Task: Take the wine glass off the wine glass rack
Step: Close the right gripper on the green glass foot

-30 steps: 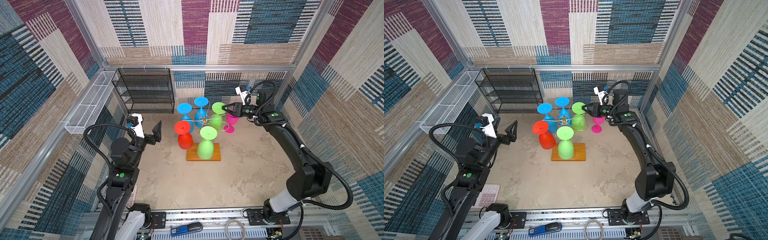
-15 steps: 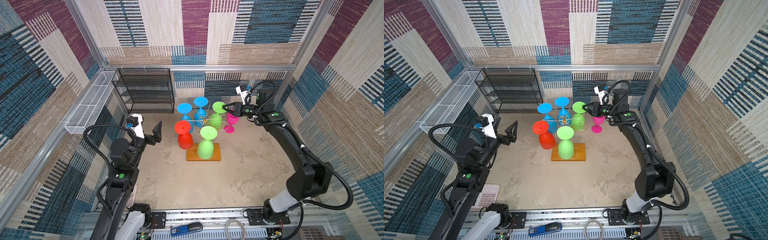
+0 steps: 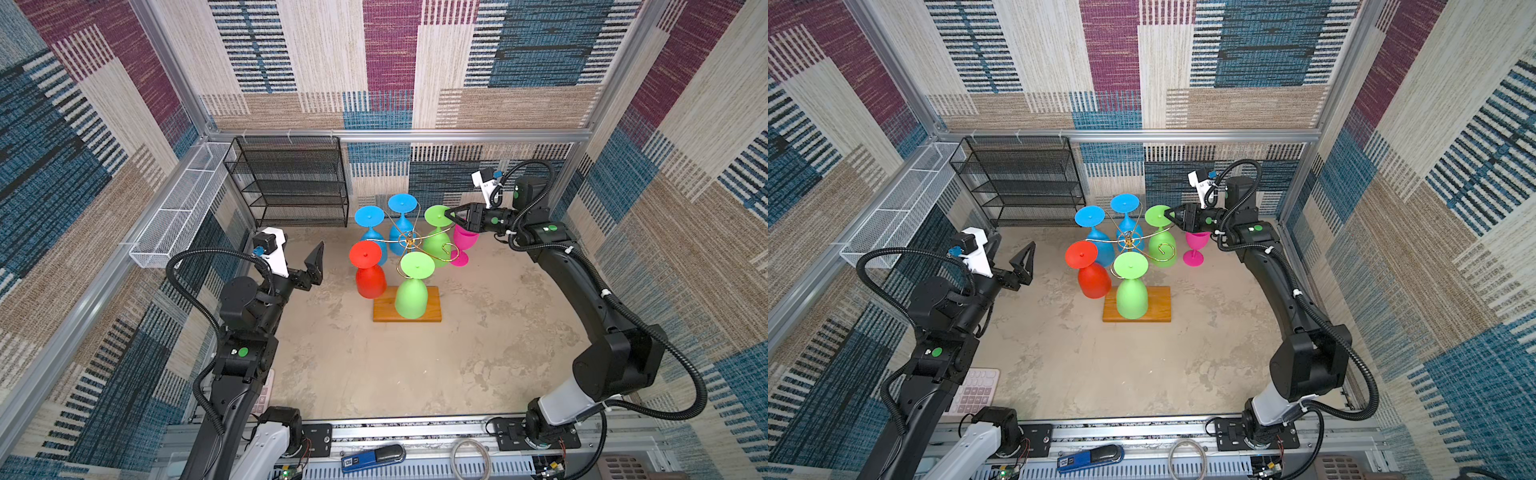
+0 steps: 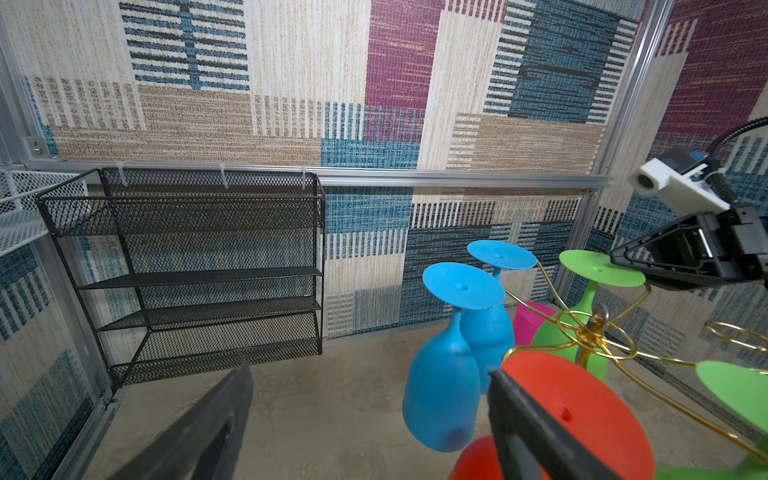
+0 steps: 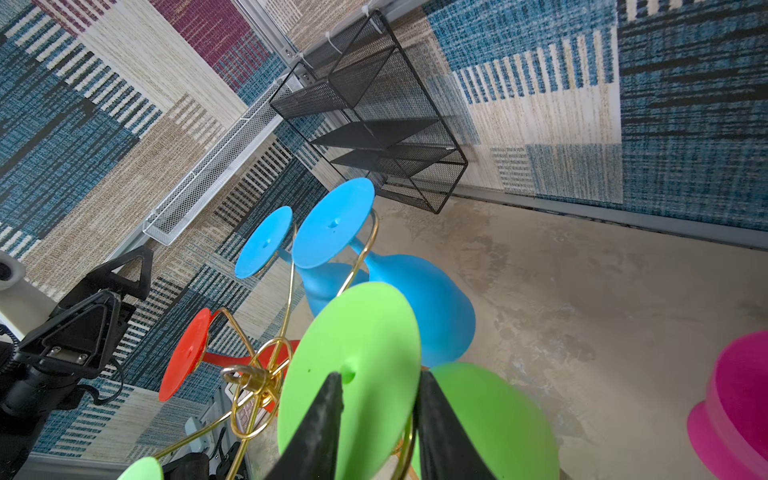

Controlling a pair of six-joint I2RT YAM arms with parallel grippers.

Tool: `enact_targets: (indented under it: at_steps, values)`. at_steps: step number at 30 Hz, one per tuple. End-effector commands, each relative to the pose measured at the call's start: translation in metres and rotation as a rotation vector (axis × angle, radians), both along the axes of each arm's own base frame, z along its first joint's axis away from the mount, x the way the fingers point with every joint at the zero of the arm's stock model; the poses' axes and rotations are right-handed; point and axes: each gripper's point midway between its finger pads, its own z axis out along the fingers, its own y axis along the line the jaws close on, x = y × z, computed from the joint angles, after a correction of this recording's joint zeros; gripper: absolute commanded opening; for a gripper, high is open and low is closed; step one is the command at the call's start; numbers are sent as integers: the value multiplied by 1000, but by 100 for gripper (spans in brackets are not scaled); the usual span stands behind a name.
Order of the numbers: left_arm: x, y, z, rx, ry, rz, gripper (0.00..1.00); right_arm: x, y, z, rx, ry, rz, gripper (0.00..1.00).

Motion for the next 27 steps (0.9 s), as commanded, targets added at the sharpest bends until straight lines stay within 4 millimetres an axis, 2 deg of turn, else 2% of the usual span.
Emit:
enact_targets:
  at_steps: [1, 21, 27]
  values:
    - [-2, -1, 6, -19, -21, -11, 91, 3, -3, 12, -3, -36, -27, 33]
    - [-2, -1, 8, -20, -25, -13, 91, 5, -5, 7, -16, -18, -35, 14]
    - [-3, -1, 7, -19, -26, -14, 91, 4, -6, 9, -16, -21, -44, 11]
